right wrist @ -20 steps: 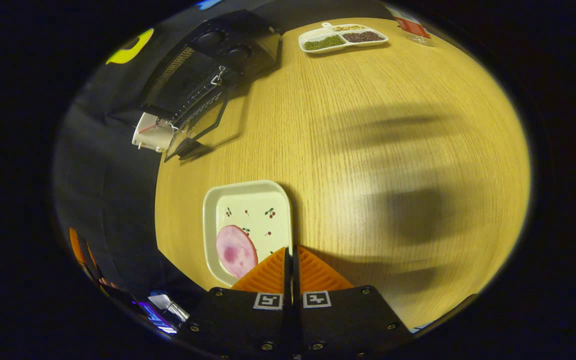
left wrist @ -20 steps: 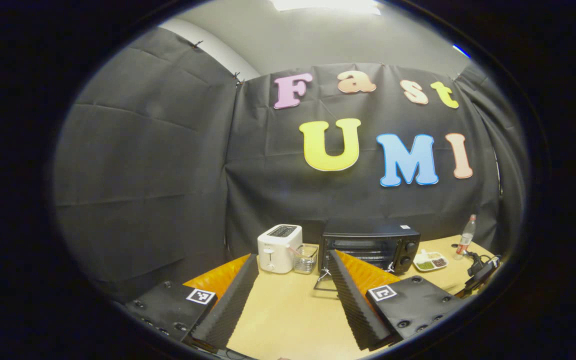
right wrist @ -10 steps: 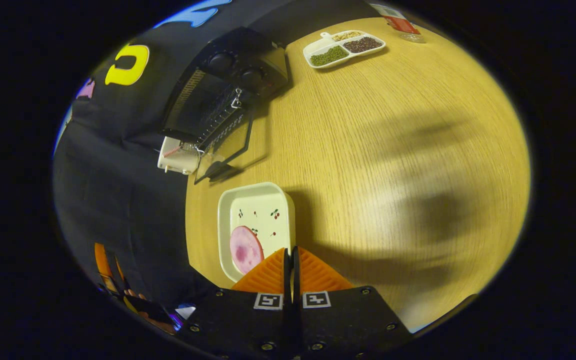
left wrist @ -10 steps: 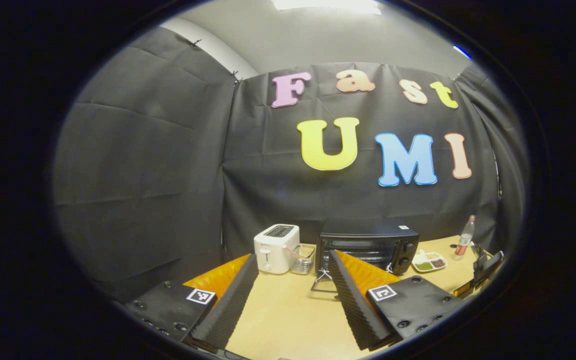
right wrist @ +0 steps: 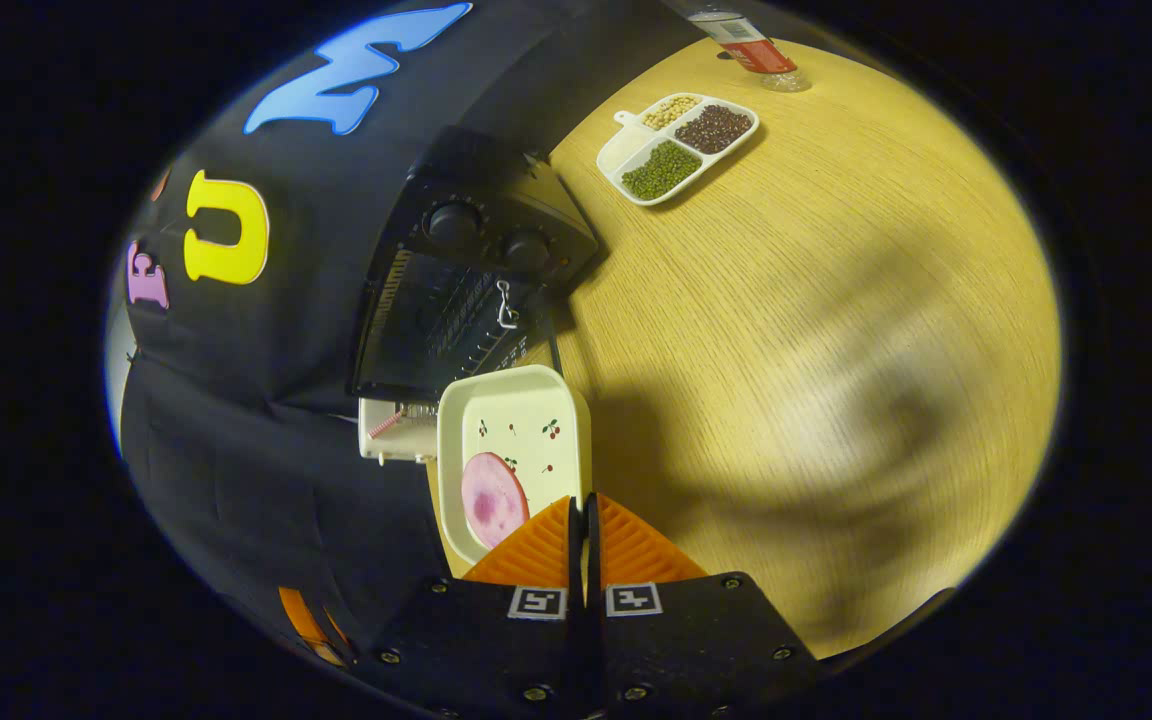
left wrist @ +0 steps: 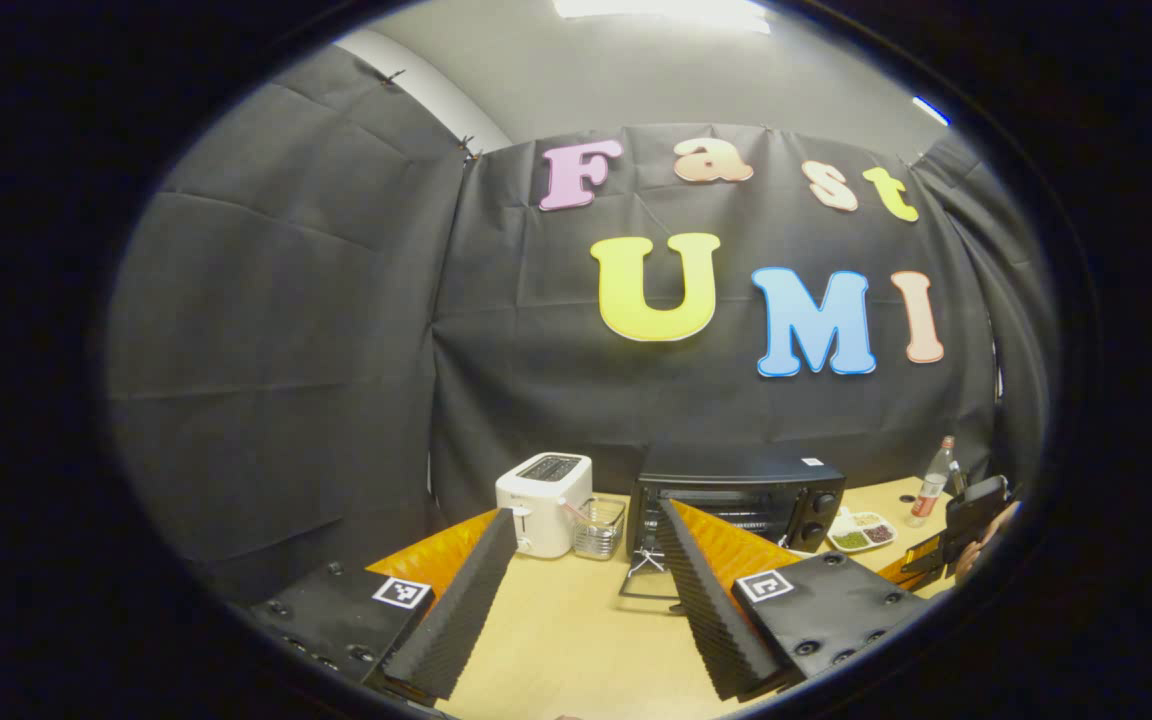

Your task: Open the electric oven with the left hand, put the food in, and close the electric oven.

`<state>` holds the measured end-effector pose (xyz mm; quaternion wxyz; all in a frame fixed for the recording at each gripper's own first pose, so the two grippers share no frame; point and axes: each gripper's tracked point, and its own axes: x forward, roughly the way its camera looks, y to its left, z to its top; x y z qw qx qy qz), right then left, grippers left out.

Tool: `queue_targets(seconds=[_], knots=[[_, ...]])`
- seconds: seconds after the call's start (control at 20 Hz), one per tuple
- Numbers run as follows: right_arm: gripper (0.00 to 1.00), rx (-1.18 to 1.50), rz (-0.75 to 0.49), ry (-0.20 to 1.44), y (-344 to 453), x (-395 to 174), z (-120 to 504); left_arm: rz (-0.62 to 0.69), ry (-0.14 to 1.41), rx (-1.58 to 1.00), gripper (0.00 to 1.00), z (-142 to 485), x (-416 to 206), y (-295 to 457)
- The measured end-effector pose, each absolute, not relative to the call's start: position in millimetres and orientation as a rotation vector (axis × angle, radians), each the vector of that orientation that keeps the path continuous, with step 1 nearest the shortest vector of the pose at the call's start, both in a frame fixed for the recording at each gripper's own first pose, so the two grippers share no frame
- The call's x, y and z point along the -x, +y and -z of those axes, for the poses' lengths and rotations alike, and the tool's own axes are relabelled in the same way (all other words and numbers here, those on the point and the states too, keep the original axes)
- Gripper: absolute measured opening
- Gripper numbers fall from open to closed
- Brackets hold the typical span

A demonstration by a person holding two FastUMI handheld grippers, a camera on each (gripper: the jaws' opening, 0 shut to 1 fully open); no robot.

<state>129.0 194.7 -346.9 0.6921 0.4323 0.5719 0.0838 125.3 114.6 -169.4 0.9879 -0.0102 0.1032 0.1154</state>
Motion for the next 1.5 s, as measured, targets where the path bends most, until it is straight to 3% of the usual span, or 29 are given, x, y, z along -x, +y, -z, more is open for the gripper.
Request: queue_targets(seconds=[0.05, 0.1, 0.2, 0.25, 0.55, 0.65, 0.7, 0.85, 1.0, 1.15, 1.2, 1.25, 1.4, 1.45, 1.5], knots=[[0.00, -0.989, -0.162, 1.263, 202, -136, 346, -0.232, 0.211, 0.026, 1.00, 171, -131, 119], [0.00, -1.016, -0.141, 1.250, 209, -143, 345, -0.231, 0.215, 0.031, 0.95, 174, -135, 124], [0.00, -1.070, -0.102, 1.218, 223, -156, 343, -0.226, 0.218, 0.028, 1.00, 177, -144, 131], [0.00, -1.099, -0.075, 1.203, 228, -164, 342, -0.221, 0.216, 0.022, 0.95, 176, -149, 134], [0.01, -1.260, 0.066, 1.100, 261, -203, 339, -0.191, 0.220, 0.010, 0.95, 180, -174, 150], [0.00, -1.272, 0.119, 1.064, 269, -215, 343, -0.183, 0.220, 0.001, 0.91, 183, -179, 156], [0.00, -1.288, 0.132, 1.050, 275, -222, 346, -0.182, 0.225, -0.005, 1.00, 186, -181, 159], [0.01, -1.367, 0.170, 1.017, 292, -240, 348, -0.186, 0.243, -0.006, 0.91, 195, -184, 170], [0.01, -1.414, 0.222, 0.996, 303, -254, 357, -0.192, 0.254, -0.022, 1.00, 199, -184, 181], [0.00, -1.412, 0.274, 0.976, 310, -265, 368, -0.199, 0.273, -0.031, 1.00, 203, -183, 190], [0.00, -1.423, 0.285, 0.966, 314, -269, 370, -0.201, 0.276, -0.035, 0.91, 204, -183, 192], [0.01, -1.445, 0.291, 0.954, 317, -274, 371, -0.204, 0.279, -0.039, 1.00, 204, -183, 195], [0.02, -1.470, 0.319, 0.923, 323, -288, 373, -0.213, 0.287, -0.044, 1.00, 207, -182, 200], [0.02, -1.468, 0.323, 0.915, 325, -292, 374, -0.217, 0.292, -0.047, 0.91, 208, -182, 203], [0.02, -1.474, 0.326, 0.913, 329, -294, 374, -0.219, 0.297, -0.049, 0.95, 208, -182, 205]])
